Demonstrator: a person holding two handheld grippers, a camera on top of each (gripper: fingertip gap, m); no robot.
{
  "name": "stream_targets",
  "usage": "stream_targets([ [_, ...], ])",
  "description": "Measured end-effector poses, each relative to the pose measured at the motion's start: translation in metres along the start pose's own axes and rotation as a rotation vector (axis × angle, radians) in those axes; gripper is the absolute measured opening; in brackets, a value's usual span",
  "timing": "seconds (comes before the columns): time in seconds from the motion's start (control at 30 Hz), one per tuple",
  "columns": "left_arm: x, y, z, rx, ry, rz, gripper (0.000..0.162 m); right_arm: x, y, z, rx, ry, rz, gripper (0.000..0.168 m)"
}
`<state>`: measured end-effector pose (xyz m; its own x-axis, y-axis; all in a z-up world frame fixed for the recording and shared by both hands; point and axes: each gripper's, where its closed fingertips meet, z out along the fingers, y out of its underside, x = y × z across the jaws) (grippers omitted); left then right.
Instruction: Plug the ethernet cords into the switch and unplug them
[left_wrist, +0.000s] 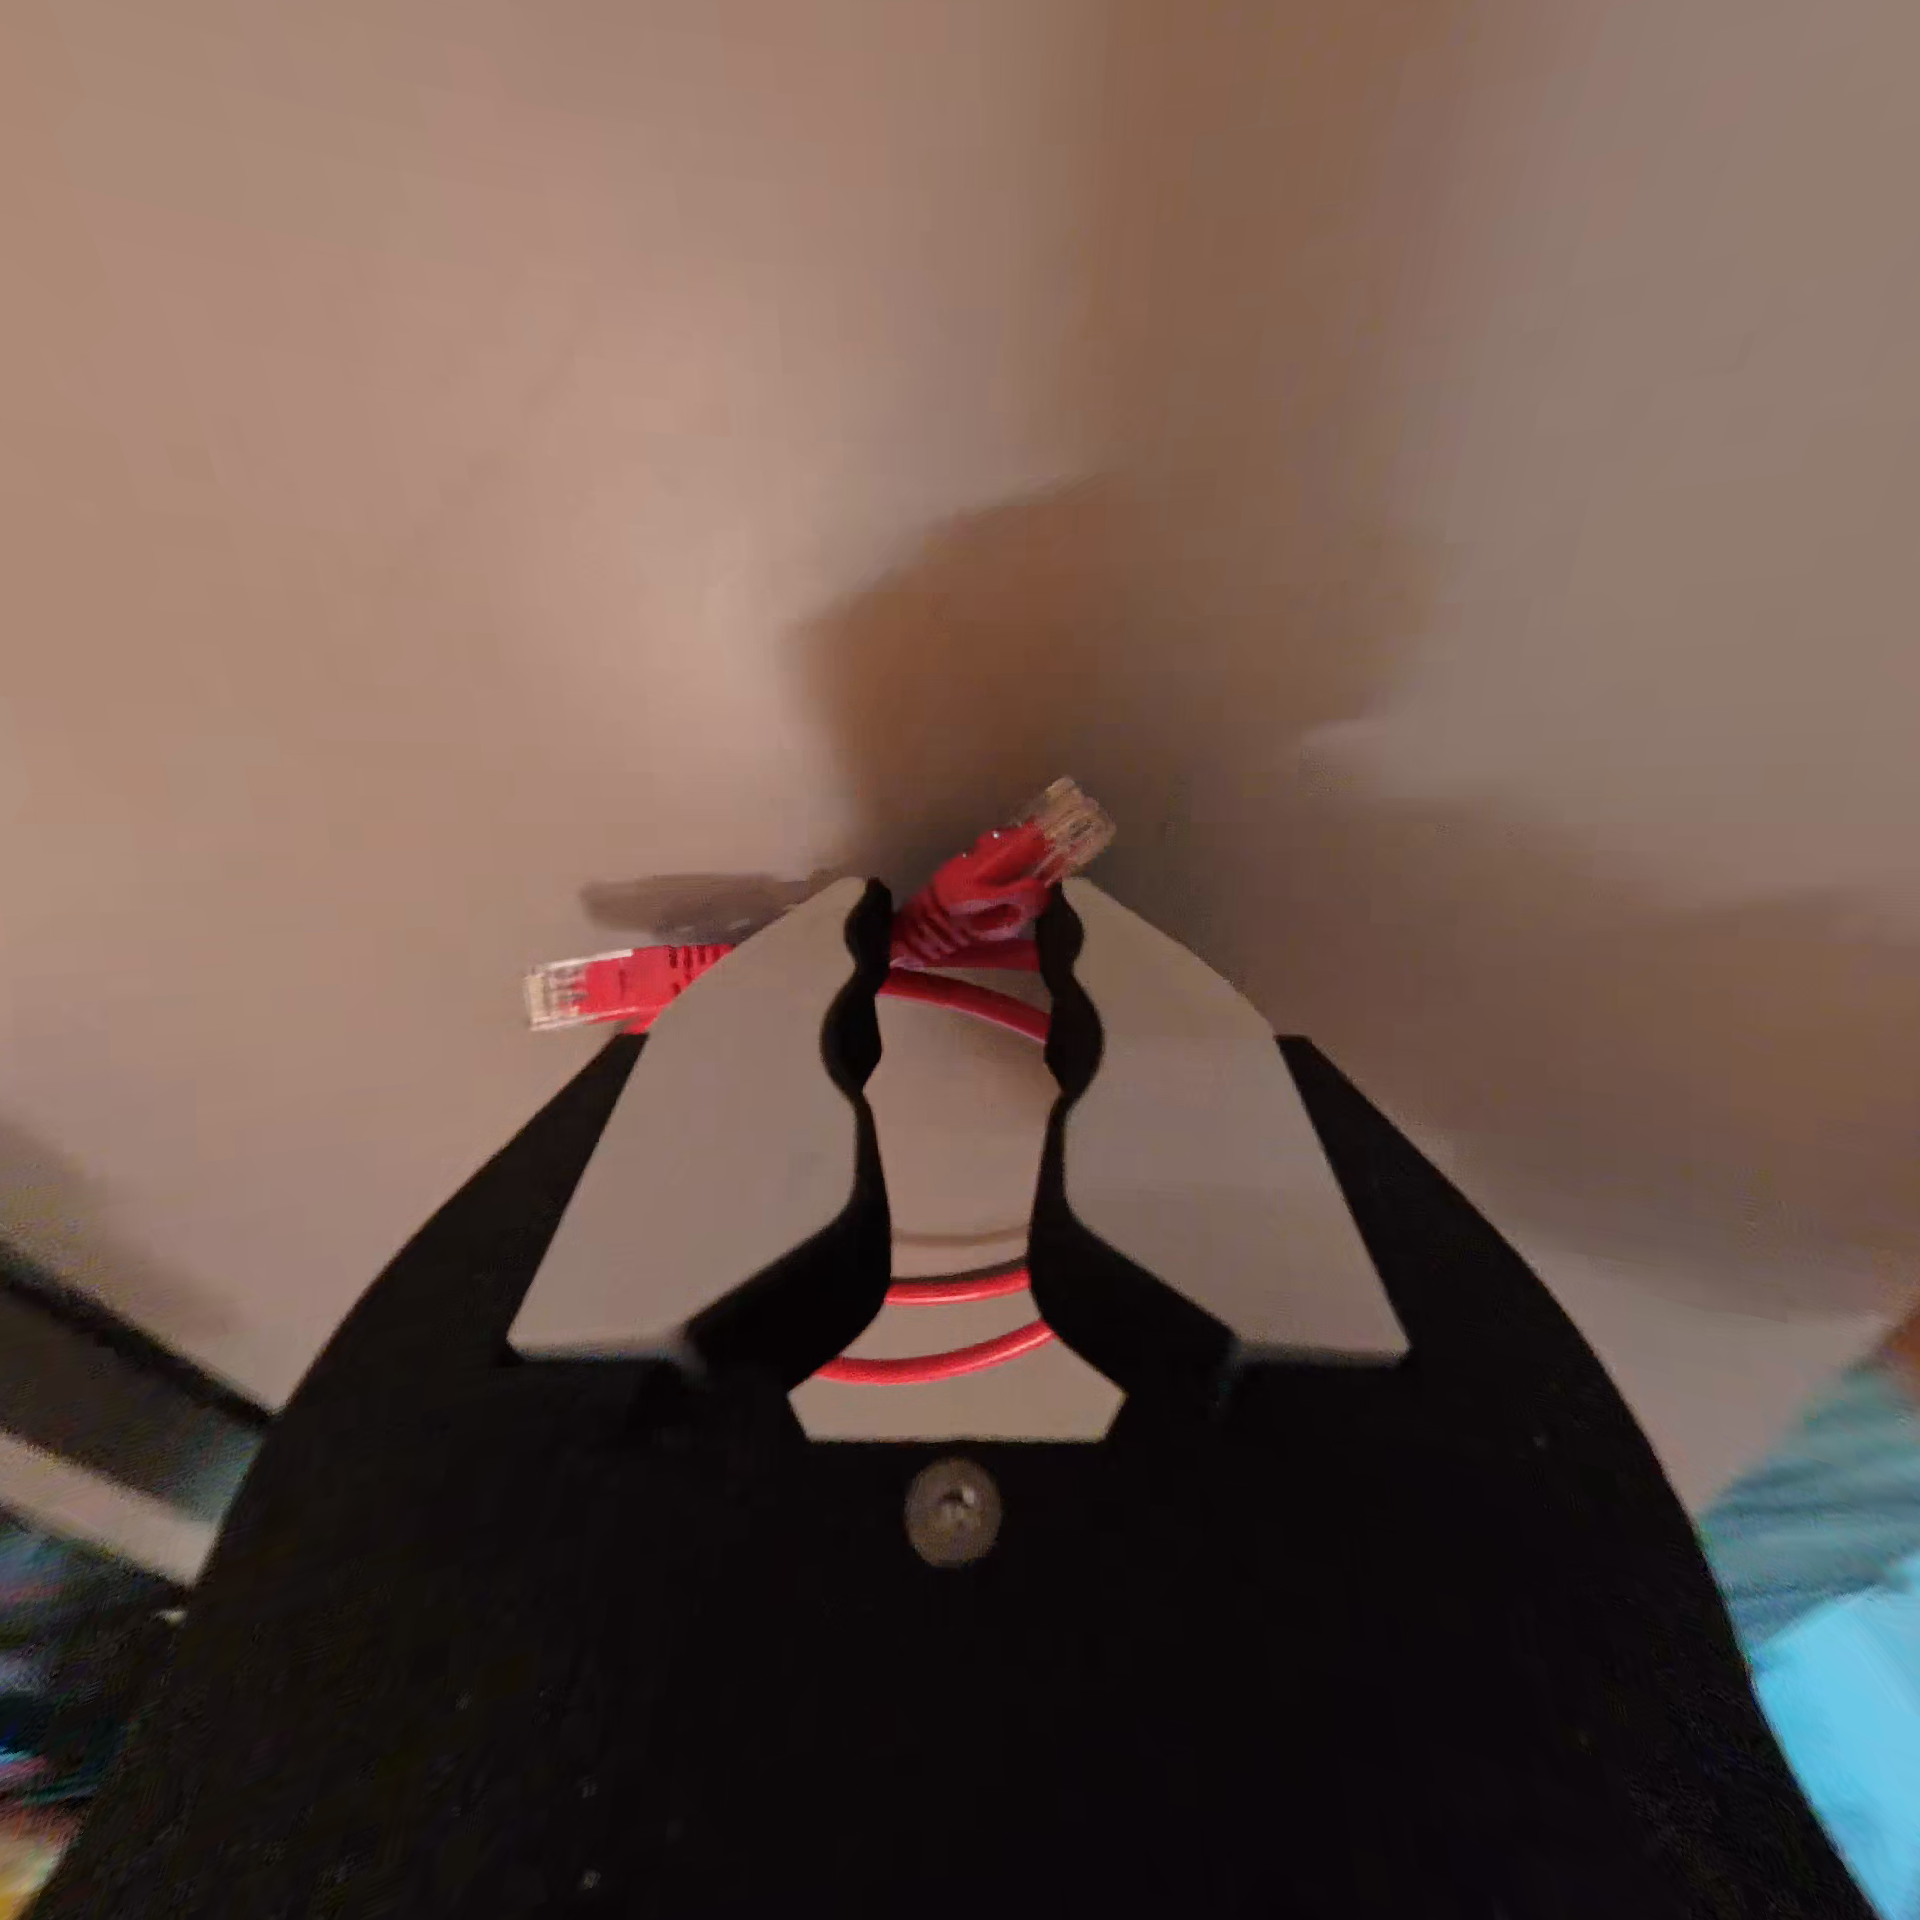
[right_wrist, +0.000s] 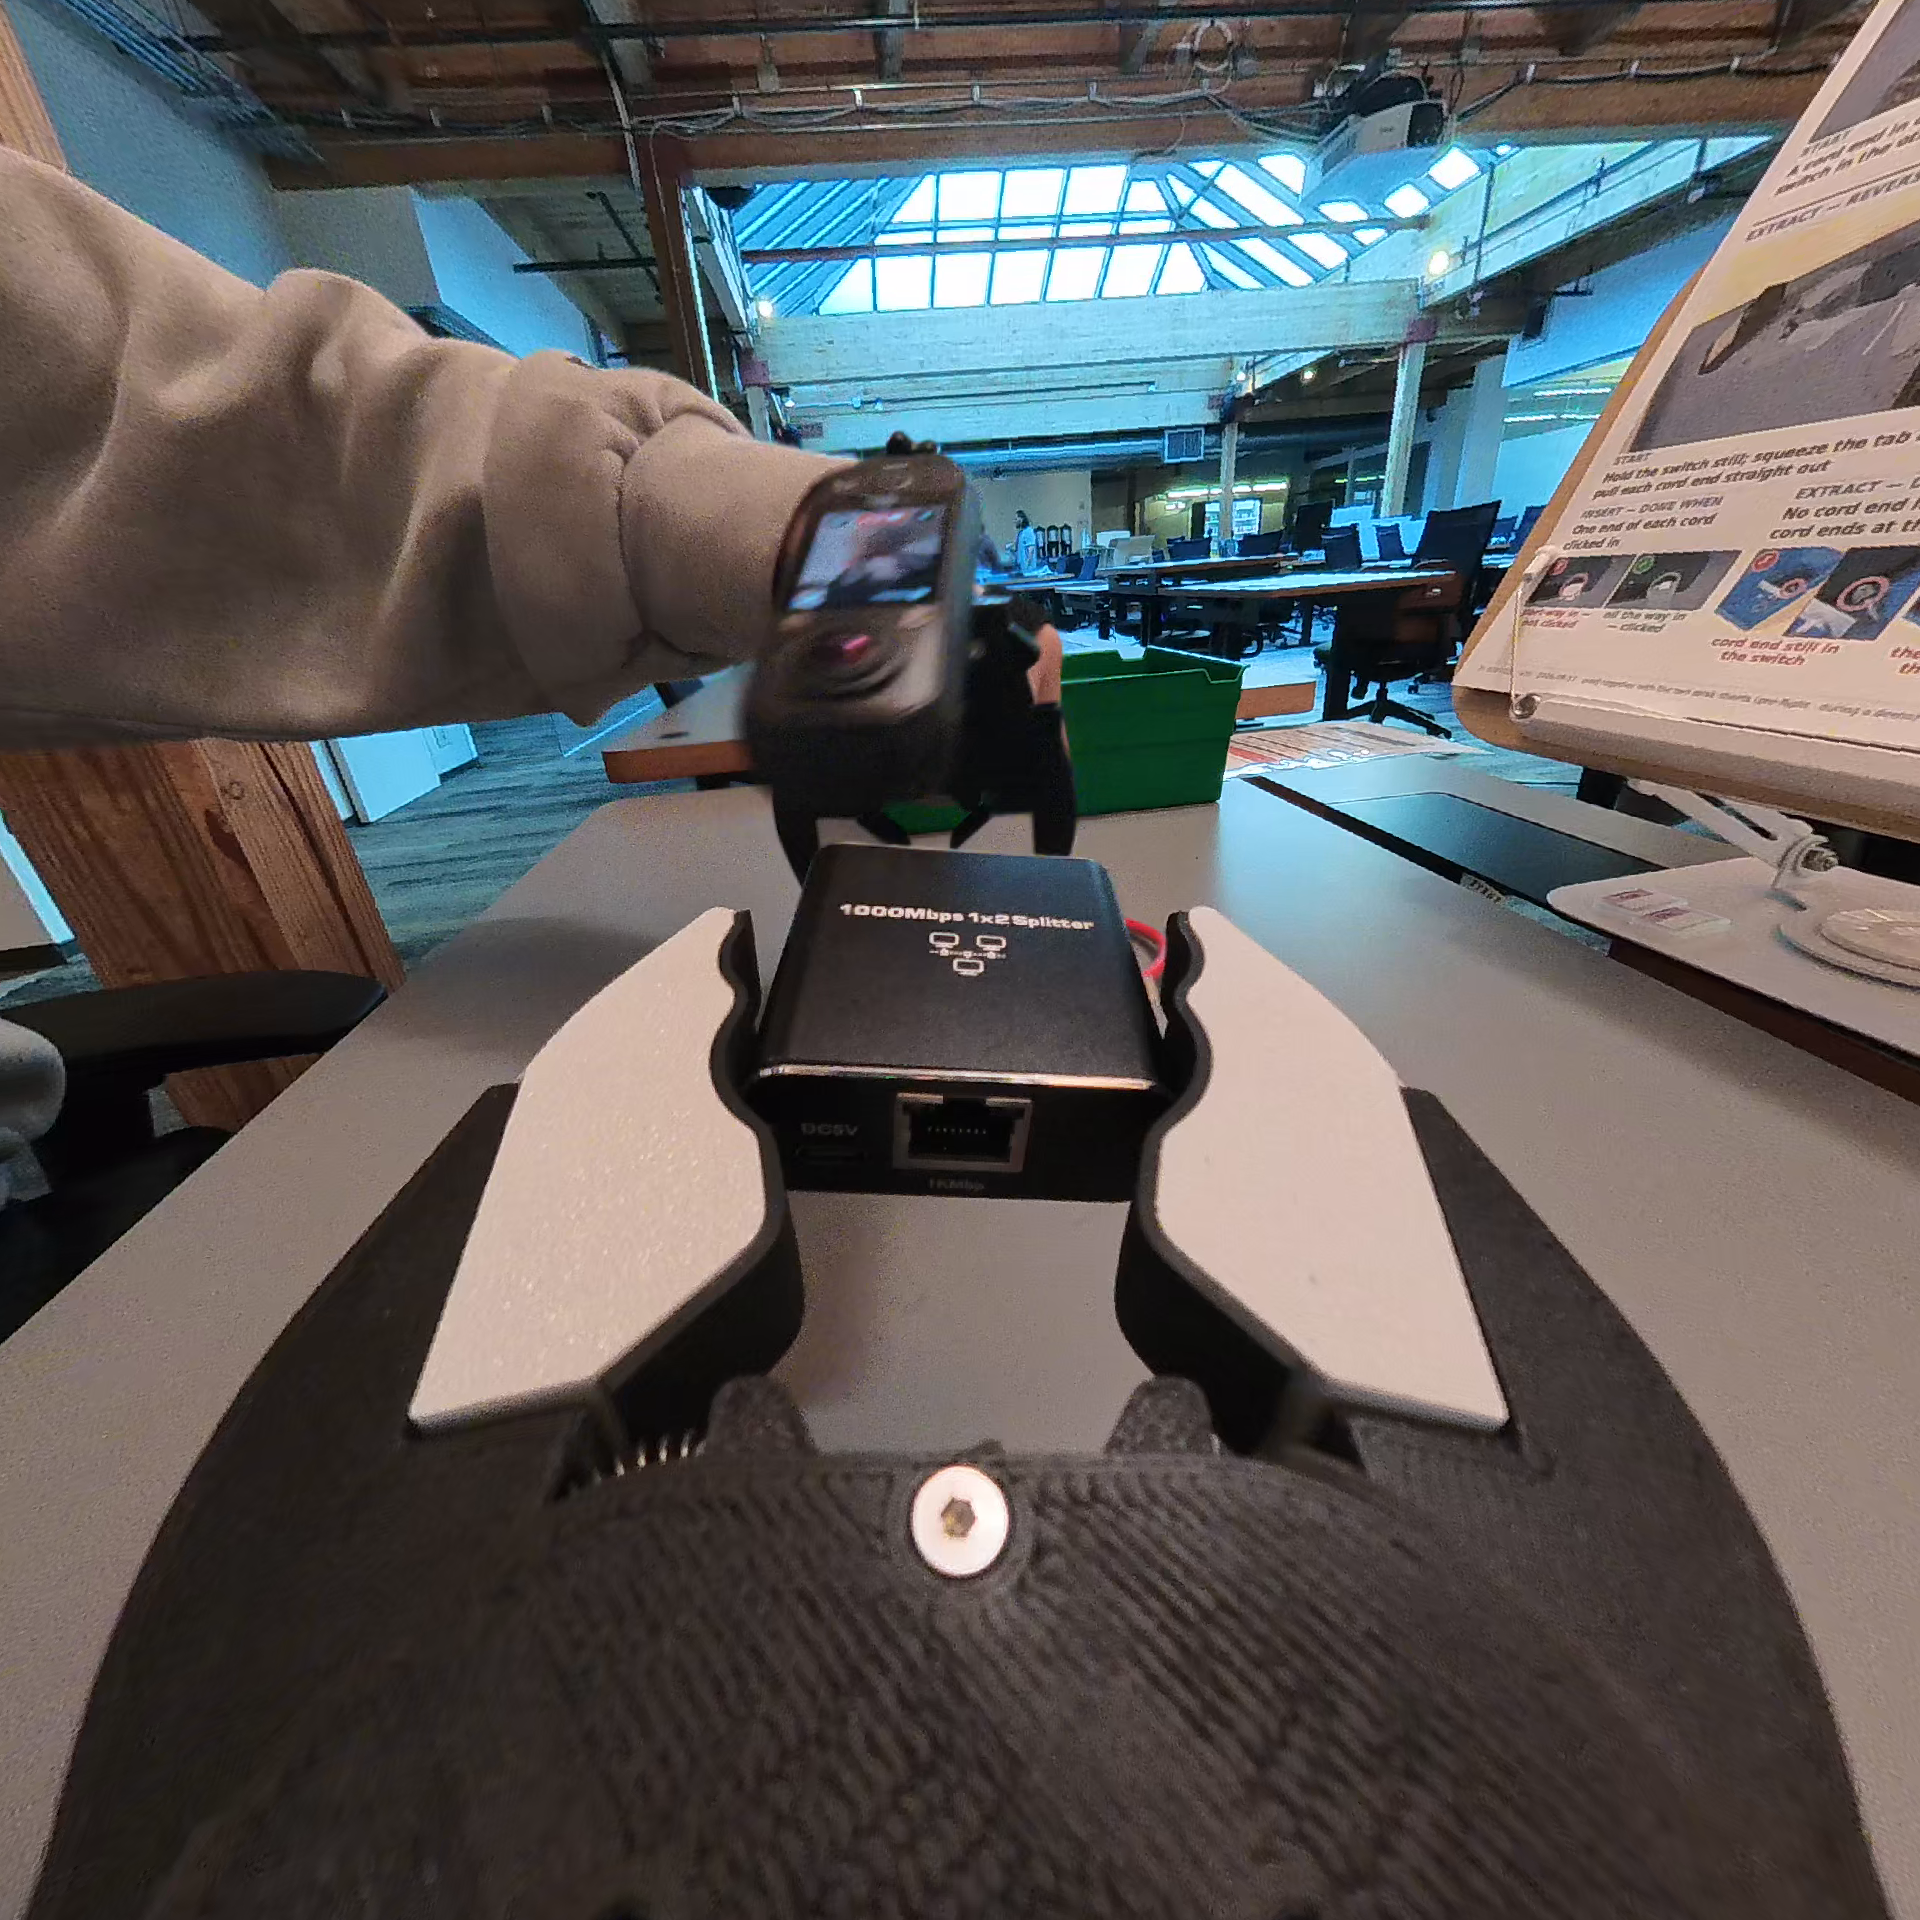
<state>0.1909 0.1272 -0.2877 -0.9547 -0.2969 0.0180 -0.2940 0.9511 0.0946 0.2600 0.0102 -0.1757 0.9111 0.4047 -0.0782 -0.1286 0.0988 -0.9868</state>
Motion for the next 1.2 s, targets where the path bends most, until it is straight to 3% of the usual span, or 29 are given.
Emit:
stream_targets([
  [0.13,0.002,-0.012,-0.007,0.148,0.145,-0.579,0.027,-0.001,0.001,0.001,-0.010,-0.004,-0.002,0.075],
  [0.23,0.005,-0.026,-0.004,0.292,0.218,-0.787,0.027,-0.001,0.002,0.002,-0.016,-0.007,-0.004,0.075],
  [0.33,0.002,-0.025,0.000,0.359,0.105,-0.650,0.025,-0.002,0.003,0.003,-0.025,-0.008,-0.011,0.075],
  [0.5,-0.007,-0.014,-0.017,0.415,-0.128,-0.249,0.028,-0.003,0.004,0.003,-0.032,-0.010,-0.014,0.075],
  [0.67,-0.001,-0.017,-0.015,0.449,-0.136,-0.050,0.021,-0.003,0.004,0.003,-0.030,-0.011,-0.015,0.075],
  [0.8,-0.002,-0.016,-0.002,0.455,-0.104,-0.050,0.014,-0.004,0.004,0.004,-0.034,-0.015,-0.021,0.075],
  [1.0,-0.004,-0.022,0.003,0.652,-0.031,-0.164,0.009,-0.003,0.005,0.004,-0.037,-0.012,-0.018,0.075],
  [1.2,-0.017,-0.025,0.001,0.803,-0.138,-0.411,0.005,-0.001,0.007,0.005,-0.056,-0.007,-0.005,0.075],
])
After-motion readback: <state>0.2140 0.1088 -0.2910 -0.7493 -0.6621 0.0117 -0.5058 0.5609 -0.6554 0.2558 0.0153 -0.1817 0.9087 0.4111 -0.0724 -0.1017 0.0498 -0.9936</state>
